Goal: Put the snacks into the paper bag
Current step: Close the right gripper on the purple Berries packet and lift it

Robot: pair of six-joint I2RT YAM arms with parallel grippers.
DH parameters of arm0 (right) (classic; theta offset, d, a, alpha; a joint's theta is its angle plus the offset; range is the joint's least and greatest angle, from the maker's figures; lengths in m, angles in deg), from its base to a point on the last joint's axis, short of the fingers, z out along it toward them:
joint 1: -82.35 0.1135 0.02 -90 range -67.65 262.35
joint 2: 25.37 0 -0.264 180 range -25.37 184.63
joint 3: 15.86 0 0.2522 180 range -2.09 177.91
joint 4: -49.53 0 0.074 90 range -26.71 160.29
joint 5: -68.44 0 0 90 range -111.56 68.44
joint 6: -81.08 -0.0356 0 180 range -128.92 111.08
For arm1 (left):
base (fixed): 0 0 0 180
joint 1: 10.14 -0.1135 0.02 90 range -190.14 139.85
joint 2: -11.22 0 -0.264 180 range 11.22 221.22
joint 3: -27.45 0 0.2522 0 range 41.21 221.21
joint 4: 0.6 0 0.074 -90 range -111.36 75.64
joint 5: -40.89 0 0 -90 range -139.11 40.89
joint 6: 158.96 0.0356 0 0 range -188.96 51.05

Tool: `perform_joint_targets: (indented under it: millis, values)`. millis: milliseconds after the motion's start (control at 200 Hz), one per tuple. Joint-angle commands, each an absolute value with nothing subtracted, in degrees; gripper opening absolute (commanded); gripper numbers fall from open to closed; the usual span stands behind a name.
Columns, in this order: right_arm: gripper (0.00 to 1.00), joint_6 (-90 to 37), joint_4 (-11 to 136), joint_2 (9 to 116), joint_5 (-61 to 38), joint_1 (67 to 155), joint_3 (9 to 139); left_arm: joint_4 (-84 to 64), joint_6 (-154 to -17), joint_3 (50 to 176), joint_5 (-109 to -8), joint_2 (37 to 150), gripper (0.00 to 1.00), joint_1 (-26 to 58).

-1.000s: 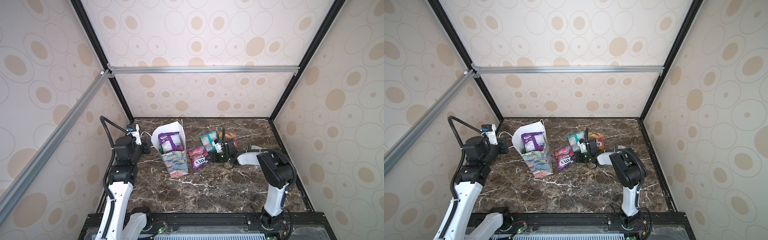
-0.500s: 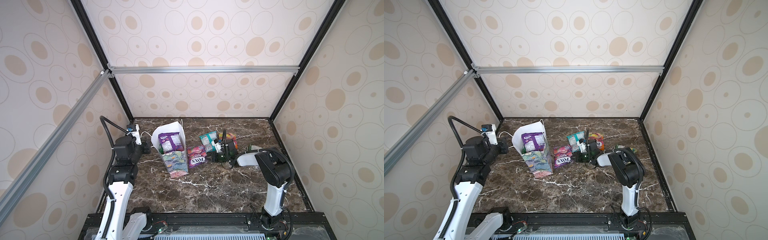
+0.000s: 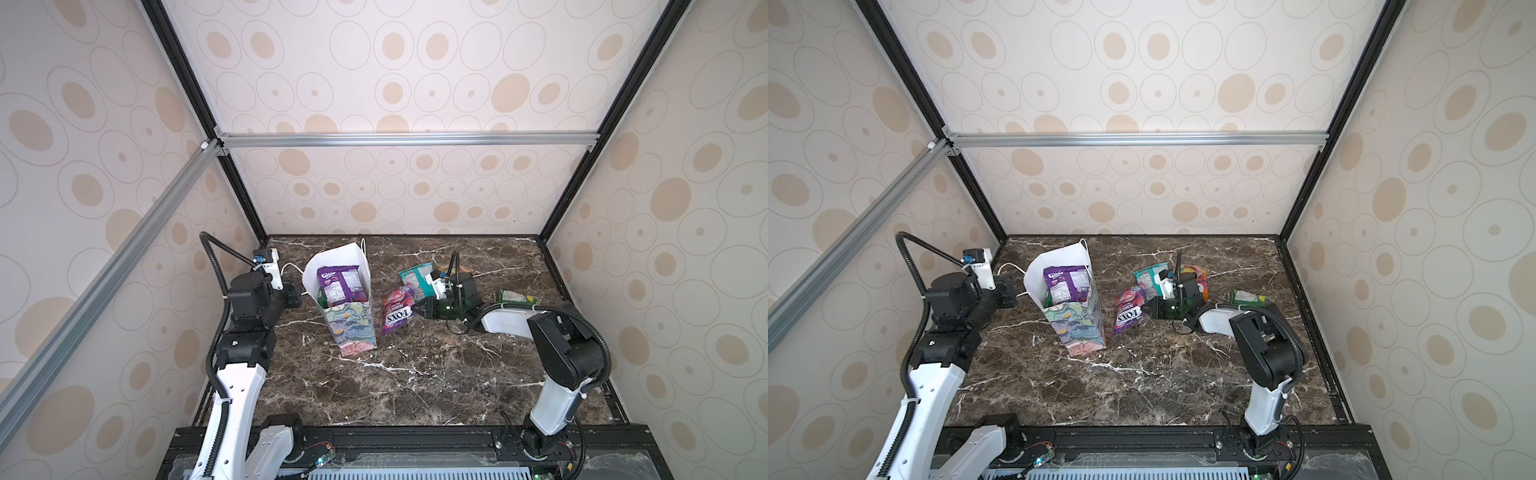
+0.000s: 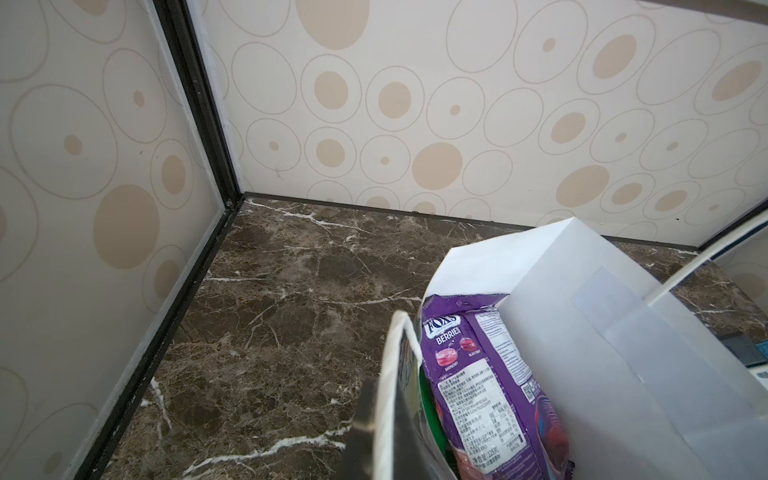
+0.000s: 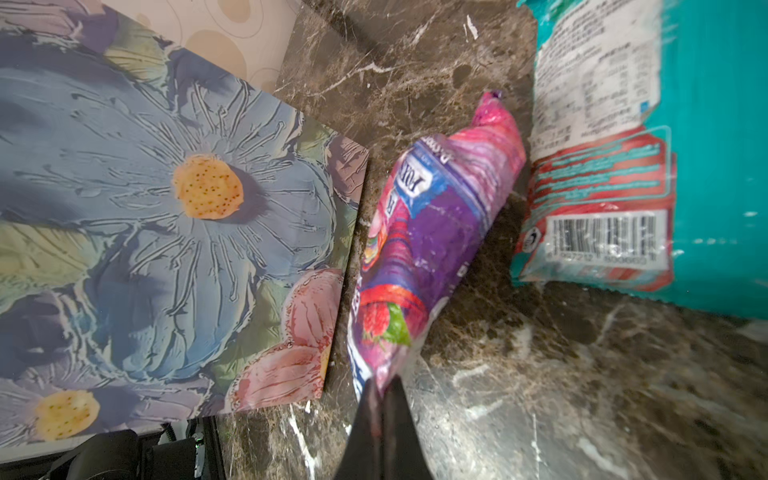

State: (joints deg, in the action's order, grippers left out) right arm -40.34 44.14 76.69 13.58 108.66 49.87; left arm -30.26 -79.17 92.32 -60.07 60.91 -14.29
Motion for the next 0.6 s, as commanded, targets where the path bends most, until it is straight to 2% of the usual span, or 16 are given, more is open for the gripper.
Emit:
perform_joint_targets:
  millis: [0,595]
  values:
    - [0.0,-37.9,46.9,72.3,14.0,109.0,51.9,-29.7,-78.2,92.7,-60.2,60.2,0.0,-14.7]
    - [0.0,-24.9,70.9,58.2,9.3,112.4,63.1,-29.4,-78.4,92.6,-61.1,59.8,0.0,-14.7]
